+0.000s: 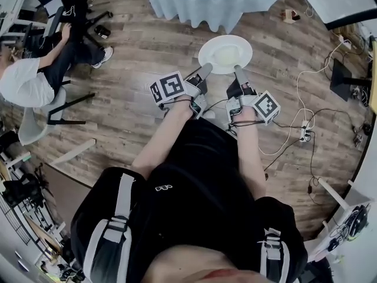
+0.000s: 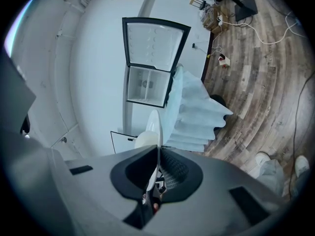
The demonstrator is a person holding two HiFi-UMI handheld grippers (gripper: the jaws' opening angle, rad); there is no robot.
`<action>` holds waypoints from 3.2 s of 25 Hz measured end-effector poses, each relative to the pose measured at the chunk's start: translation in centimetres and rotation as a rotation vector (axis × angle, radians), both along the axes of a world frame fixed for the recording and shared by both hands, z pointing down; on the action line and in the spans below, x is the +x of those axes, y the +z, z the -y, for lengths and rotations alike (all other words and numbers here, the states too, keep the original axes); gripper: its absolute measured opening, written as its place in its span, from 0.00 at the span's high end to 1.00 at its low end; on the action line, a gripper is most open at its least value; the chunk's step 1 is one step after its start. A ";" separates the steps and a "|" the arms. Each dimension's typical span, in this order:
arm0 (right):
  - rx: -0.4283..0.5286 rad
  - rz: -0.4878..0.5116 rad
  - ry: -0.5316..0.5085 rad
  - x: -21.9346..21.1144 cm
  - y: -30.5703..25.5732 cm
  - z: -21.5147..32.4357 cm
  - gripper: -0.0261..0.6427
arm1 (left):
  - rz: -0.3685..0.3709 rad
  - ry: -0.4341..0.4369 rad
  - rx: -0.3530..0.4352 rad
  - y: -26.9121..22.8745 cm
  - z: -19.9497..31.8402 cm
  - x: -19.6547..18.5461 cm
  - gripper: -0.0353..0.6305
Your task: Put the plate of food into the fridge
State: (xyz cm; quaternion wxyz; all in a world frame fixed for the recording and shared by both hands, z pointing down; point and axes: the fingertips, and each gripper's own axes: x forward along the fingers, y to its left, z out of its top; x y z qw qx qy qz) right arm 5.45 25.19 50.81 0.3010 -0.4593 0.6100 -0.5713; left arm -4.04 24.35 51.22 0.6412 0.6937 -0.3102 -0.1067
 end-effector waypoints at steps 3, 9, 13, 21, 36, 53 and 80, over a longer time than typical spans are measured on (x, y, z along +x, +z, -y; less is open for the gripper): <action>-0.012 -0.004 -0.001 -0.9 0.2 3.3 0.94 | -0.020 -0.007 -0.020 0.4 3.4 -0.7 0.90; 0.002 0.000 0.015 -1.7 -1.2 11.2 0.94 | -0.022 -0.012 0.010 -0.9 11.5 -1.5 0.91; 0.001 -0.023 0.006 -3.3 -1.5 14.5 0.94 | -0.035 -0.032 -0.001 -1.0 14.6 -3.1 0.91; 0.017 -0.030 0.022 -3.9 -2.0 18.6 0.94 | -0.072 -0.013 -0.008 -1.2 19.5 -3.4 0.92; -0.036 -0.007 0.030 6.1 0.2 25.9 0.93 | -0.053 -0.009 -0.055 0.3 26.8 6.3 0.91; -0.005 0.055 -0.032 14.5 -0.2 35.3 0.93 | 0.007 -0.060 0.003 -0.9 36.3 14.7 0.91; -0.007 0.022 0.039 11.6 -0.3 53.2 0.92 | -0.040 0.007 -0.012 -0.4 55.2 12.3 0.88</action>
